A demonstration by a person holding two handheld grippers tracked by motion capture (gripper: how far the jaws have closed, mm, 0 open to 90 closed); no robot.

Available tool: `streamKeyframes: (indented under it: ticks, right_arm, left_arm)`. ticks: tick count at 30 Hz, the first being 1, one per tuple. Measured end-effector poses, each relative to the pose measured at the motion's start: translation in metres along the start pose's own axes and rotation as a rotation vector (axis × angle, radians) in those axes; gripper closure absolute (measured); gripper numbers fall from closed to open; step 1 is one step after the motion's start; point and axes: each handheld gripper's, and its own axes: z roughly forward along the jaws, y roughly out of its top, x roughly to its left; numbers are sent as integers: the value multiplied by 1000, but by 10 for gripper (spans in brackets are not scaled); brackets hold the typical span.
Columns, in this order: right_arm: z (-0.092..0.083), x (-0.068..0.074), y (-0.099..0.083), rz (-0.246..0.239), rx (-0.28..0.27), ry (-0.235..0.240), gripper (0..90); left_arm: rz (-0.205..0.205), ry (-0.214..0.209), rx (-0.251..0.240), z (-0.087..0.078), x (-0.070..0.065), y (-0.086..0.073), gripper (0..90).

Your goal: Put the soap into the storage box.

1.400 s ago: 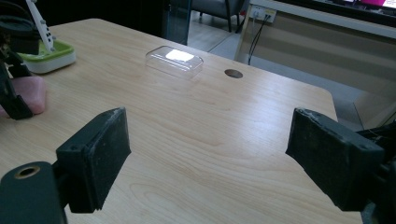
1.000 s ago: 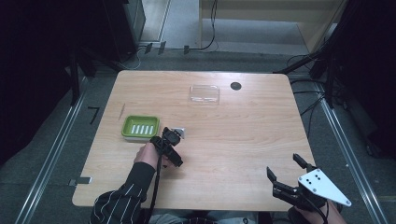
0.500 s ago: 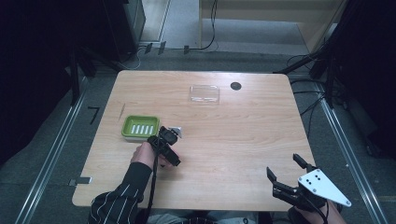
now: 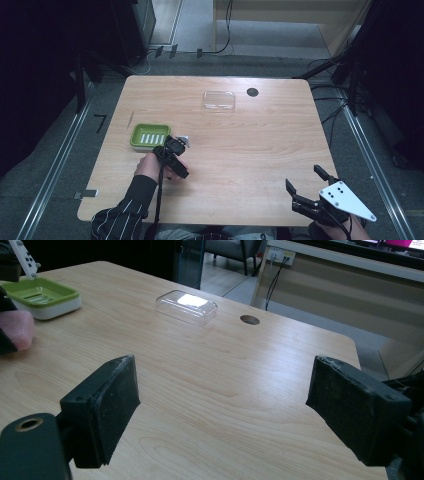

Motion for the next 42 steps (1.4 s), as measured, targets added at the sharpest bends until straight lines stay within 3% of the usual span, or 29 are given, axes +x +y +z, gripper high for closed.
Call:
streamKeyframes:
  ticks: [42]
  right_arm:
    - [0,0,0,4,-5,-1,136]
  left_arm:
    - [-97,1,-4,-11,38,-26,136]
